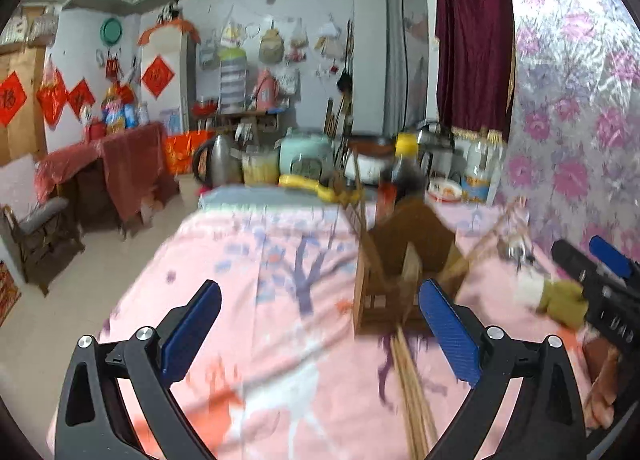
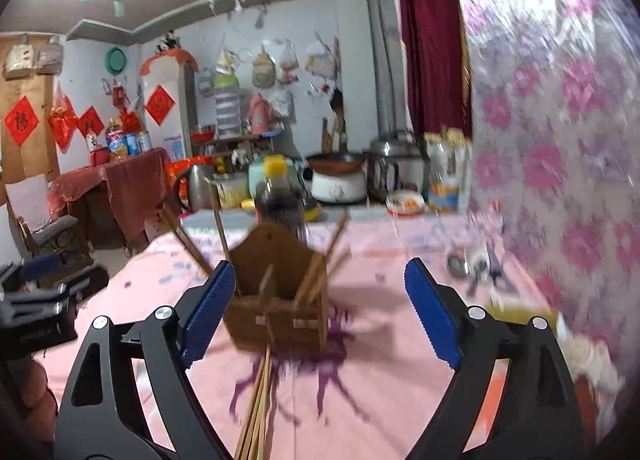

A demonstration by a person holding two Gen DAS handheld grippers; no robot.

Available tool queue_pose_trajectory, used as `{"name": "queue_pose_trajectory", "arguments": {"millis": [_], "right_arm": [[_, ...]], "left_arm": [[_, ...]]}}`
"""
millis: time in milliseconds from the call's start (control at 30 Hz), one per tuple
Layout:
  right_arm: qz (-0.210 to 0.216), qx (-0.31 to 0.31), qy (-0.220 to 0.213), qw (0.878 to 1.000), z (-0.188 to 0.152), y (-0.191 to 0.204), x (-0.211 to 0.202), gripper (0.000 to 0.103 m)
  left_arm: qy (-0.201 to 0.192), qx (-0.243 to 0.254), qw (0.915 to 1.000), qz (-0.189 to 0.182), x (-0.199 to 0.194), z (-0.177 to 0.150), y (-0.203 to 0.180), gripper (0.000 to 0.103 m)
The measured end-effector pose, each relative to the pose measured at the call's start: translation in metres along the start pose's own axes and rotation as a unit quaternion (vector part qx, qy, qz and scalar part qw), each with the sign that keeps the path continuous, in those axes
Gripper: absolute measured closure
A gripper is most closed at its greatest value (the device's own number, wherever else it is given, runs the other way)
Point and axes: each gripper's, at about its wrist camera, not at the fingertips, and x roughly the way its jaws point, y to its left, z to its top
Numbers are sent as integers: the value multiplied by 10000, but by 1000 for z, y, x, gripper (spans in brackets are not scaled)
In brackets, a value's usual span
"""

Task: Organize utensils
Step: 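Move both open tools back over the chopstick pile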

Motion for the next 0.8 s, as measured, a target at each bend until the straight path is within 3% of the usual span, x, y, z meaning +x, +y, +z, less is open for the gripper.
{"name": "queue_pose_trajectory", "arguments": {"millis": [267, 433, 800], "right_arm": [[-348, 25, 234, 9991, -54, -7, -40, 11], [-278, 12, 481, 9985, -70, -11, -48, 11], [-260, 251, 1054, 9938, -99, -33, -26, 11]], "left_arm": [[799, -65, 9966, 215, -13, -102, -2, 6], [1268, 13, 9916, 256, -14, -150, -9, 6], [1693, 268, 9851, 149, -1, -176, -27, 6]]}}
